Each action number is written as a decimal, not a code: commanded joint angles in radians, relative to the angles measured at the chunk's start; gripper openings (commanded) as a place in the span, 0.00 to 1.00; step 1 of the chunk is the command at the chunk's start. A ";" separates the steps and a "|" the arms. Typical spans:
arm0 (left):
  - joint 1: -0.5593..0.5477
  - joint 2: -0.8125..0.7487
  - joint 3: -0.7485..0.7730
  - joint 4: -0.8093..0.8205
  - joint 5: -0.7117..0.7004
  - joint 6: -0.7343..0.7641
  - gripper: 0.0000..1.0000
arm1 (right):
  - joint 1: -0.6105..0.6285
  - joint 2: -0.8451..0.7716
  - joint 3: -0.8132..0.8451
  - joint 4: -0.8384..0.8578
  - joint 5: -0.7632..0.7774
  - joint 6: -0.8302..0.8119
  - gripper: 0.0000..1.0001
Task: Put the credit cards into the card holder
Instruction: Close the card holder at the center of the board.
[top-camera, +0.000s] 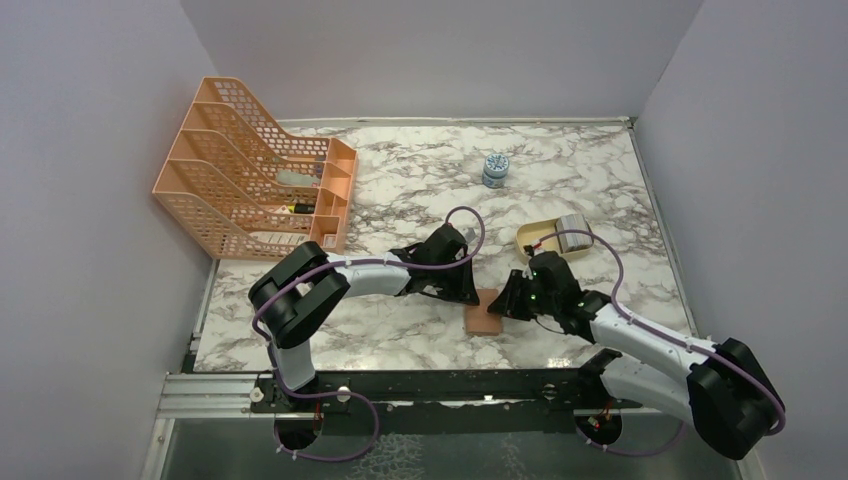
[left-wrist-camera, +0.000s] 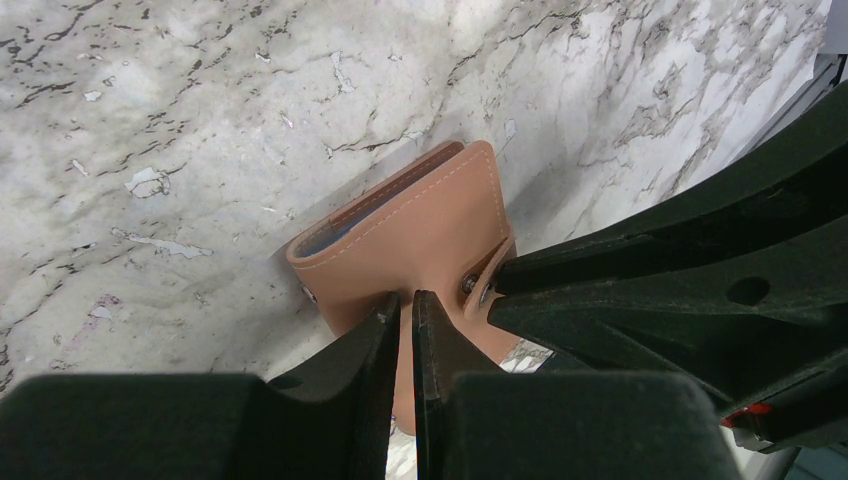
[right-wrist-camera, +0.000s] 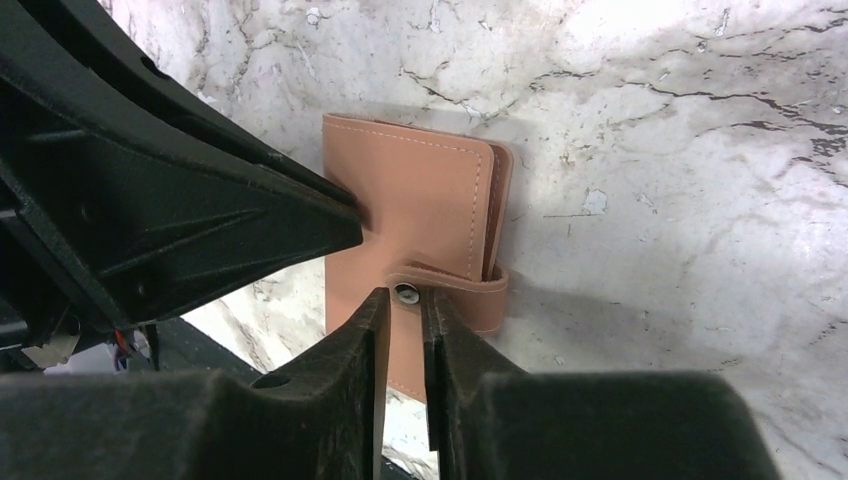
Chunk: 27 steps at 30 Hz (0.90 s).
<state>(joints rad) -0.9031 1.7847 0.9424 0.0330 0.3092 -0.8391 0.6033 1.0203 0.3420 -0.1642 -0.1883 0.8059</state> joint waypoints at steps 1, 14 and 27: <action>-0.014 0.036 -0.019 -0.024 -0.030 0.011 0.14 | 0.007 0.024 0.009 0.027 -0.003 -0.022 0.17; -0.014 0.035 -0.019 -0.019 -0.028 0.009 0.14 | 0.007 0.099 0.032 0.009 0.031 -0.031 0.11; -0.014 0.042 -0.055 0.032 -0.002 -0.012 0.14 | 0.007 0.196 0.127 -0.163 0.109 -0.065 0.10</action>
<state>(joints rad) -0.9020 1.7851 0.9264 0.0612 0.3096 -0.8471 0.6033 1.1595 0.4515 -0.2428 -0.1764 0.7788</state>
